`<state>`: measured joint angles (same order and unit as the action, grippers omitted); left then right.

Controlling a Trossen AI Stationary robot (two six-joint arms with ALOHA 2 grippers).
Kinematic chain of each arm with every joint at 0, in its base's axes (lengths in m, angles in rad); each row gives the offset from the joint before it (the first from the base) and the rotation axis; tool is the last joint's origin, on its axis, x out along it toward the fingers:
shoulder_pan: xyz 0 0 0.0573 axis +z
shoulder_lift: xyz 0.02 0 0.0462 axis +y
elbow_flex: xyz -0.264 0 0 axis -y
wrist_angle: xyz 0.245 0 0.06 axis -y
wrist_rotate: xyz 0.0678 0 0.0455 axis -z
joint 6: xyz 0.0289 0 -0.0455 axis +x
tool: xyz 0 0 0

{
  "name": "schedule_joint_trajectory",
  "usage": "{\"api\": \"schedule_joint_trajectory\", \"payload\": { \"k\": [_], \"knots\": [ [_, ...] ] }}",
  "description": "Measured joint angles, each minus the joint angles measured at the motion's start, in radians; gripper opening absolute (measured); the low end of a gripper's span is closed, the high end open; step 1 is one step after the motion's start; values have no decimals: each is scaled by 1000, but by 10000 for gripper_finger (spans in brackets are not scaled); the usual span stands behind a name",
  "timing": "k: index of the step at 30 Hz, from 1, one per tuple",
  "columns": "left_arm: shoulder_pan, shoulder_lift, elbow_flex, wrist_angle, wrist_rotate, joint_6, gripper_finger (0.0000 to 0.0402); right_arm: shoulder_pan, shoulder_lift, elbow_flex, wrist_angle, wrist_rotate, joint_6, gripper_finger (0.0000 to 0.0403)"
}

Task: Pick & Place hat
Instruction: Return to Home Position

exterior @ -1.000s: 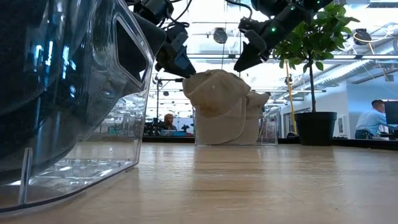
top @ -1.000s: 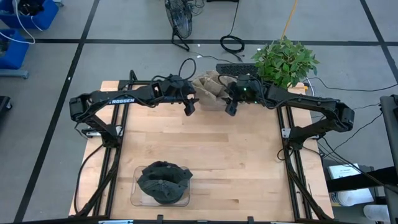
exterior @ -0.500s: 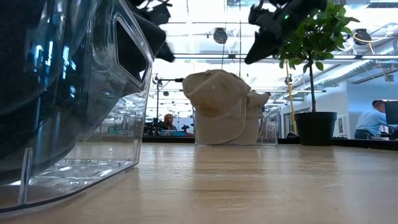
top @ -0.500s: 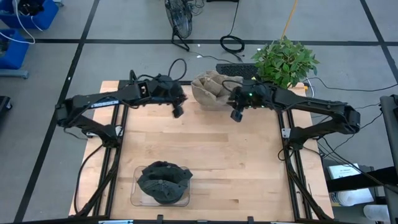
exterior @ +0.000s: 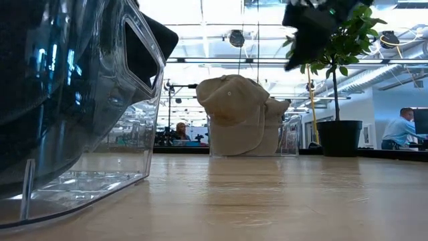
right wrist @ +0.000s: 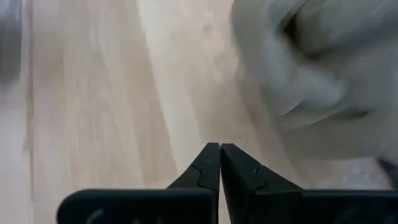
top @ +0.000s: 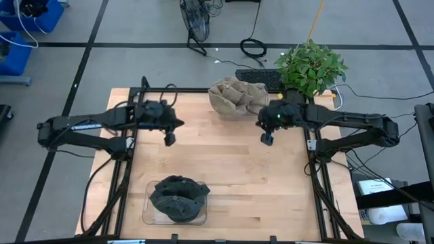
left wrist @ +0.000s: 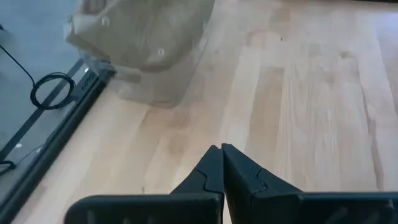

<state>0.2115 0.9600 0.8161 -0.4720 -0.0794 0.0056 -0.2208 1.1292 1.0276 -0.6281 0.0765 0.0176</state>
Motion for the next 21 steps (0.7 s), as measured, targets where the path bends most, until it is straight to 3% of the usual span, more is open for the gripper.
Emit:
{"api": "schedule_joint_trajectory", "payload": {
  "k": [4,9,16,21],
  "knots": [
    [-23,-125,-129,-3,18,-9,4,13,-10,-113,2,1,-1,5],
    [-53,-231,-285,20,28,-56,4,21,-23,-283,119,-18,160,1],
    [-105,-375,-524,290,86,-63,3,89,-86,-471,456,-37,183,1],
    [-128,-492,-628,367,101,-84,3,122,-160,-517,535,-29,198,1]
  ]
}}
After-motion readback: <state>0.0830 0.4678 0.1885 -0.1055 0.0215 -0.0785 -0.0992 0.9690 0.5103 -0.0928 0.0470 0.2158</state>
